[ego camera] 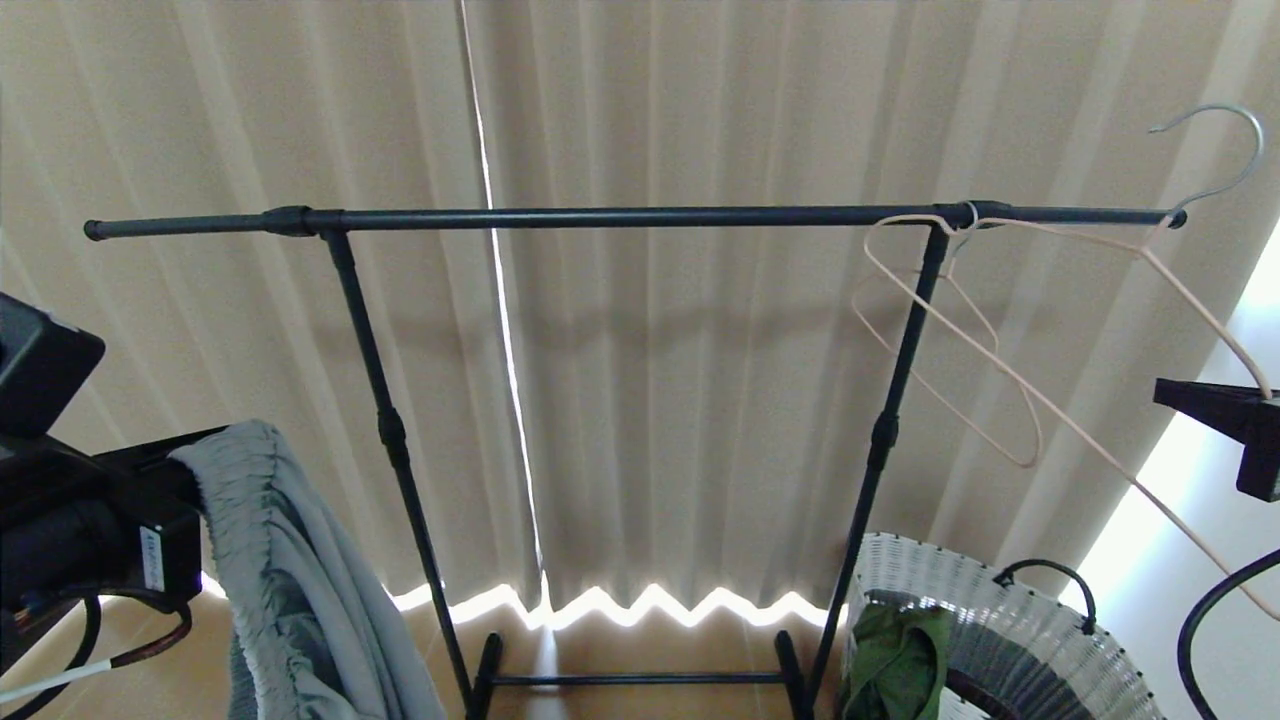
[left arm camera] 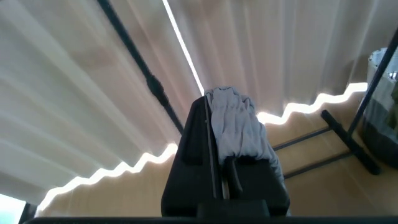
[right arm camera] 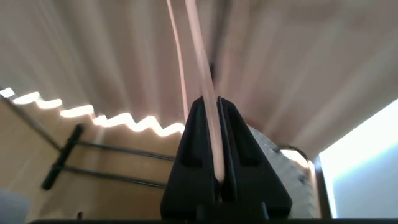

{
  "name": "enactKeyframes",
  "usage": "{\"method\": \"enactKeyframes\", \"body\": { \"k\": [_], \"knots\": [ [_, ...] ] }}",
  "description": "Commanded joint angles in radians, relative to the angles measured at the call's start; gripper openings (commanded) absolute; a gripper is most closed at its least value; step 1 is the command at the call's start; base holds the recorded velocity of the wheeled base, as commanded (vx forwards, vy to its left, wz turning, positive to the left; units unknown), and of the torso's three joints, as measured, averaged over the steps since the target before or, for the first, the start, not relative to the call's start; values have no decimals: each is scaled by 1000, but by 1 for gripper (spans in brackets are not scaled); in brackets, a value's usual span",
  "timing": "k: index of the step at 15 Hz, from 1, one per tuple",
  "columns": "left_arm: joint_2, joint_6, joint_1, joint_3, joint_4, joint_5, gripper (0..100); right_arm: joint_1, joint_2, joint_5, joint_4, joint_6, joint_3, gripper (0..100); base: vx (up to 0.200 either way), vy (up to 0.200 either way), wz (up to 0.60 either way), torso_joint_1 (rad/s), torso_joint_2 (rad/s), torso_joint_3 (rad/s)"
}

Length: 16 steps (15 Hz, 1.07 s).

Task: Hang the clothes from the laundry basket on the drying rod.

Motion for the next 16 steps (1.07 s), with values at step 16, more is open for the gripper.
{"method": "enactKeyframes", "body": {
  "k": [16],
  "knots": [
    [363, -52, 5, -330, 6, 80, 0, 447, 111, -3, 2, 116, 22, 0, 0, 0, 0, 0, 0, 0]
  ]
}}
